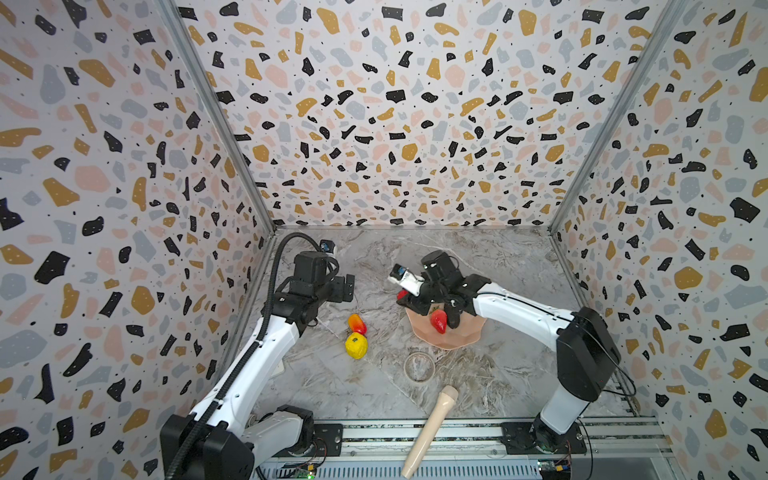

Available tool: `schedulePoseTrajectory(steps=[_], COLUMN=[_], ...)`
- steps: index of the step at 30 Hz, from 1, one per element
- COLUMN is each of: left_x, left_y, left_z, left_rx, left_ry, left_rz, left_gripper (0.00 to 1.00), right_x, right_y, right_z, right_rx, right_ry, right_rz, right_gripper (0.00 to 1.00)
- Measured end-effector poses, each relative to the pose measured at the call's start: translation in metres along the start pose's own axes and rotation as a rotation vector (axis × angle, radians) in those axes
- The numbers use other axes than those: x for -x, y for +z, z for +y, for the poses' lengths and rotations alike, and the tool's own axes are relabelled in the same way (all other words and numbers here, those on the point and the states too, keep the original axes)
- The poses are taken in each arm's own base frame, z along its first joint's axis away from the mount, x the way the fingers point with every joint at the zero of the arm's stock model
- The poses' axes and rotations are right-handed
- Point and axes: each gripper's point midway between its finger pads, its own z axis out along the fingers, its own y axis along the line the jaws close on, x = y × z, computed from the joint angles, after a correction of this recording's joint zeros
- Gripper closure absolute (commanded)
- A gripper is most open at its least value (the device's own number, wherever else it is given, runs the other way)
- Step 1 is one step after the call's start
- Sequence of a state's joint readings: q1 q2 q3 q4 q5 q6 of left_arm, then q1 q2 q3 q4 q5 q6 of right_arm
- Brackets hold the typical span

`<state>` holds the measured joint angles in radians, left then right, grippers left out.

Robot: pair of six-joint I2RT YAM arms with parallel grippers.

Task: Place and organize the fake fruits in the fruit bowl
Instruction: 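Carry the mango with the right gripper into the bowl and release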

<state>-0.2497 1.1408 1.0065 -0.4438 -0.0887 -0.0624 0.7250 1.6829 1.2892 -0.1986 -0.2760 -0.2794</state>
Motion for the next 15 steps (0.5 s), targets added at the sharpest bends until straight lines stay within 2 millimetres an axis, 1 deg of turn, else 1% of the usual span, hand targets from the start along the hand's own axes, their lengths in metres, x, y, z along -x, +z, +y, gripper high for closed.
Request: schedulePoseTrajectory(steps=[2,3,4,6,8,11,13,15], left_x=[0.000,0.001,0.001,0.001,0.001,0.001,0.001,0.001], left_y=[0.000,0.000,0.000,0.000,0.000,0.000,0.000,0.000], left_z=[0.000,0.000,0.000,0.000,0.000,0.000,0.000,0.000], left_rx=[0.000,0.000,0.000,0.000,0.000,0.000,-0.001,-0.001], left_ry=[0.000,0.000,0.000,0.000,0.000,0.000,0.000,0.000], left_rz=[-0.002,-0.002,-0.003,-0.003,-0.003,-0.003,-0.003,-0.003], left_gripper=[0.00,0.00,0.00,0.00,0.01,0.00,0.00,0.00], right_x=[-0.005,-0.011,-0.020,-0.040,-0.060,-0.085,-0.095,-0.096], right_y=[-0.008,-0.008,-0.006,0.000,0.008,0.018,0.021,0.021], right_z=[-0.021,-0.029,-0.032,-0.031,-0.026,-0.018,-0.013,-0.012], right_rx=[-0.053,-0.072,-0.080,-0.081,-0.070,-0.053,-0.043,-0.041], right_ry=[0.060,0.090,0.115,0.159,0.197,0.236,0.248,0.253], right_rz=[-0.004,0.006,0.023,0.065,0.114,0.171,0.193,0.194], right_gripper=[0.73,0.73,0.73,0.73,0.72,0.67,0.64,0.61])
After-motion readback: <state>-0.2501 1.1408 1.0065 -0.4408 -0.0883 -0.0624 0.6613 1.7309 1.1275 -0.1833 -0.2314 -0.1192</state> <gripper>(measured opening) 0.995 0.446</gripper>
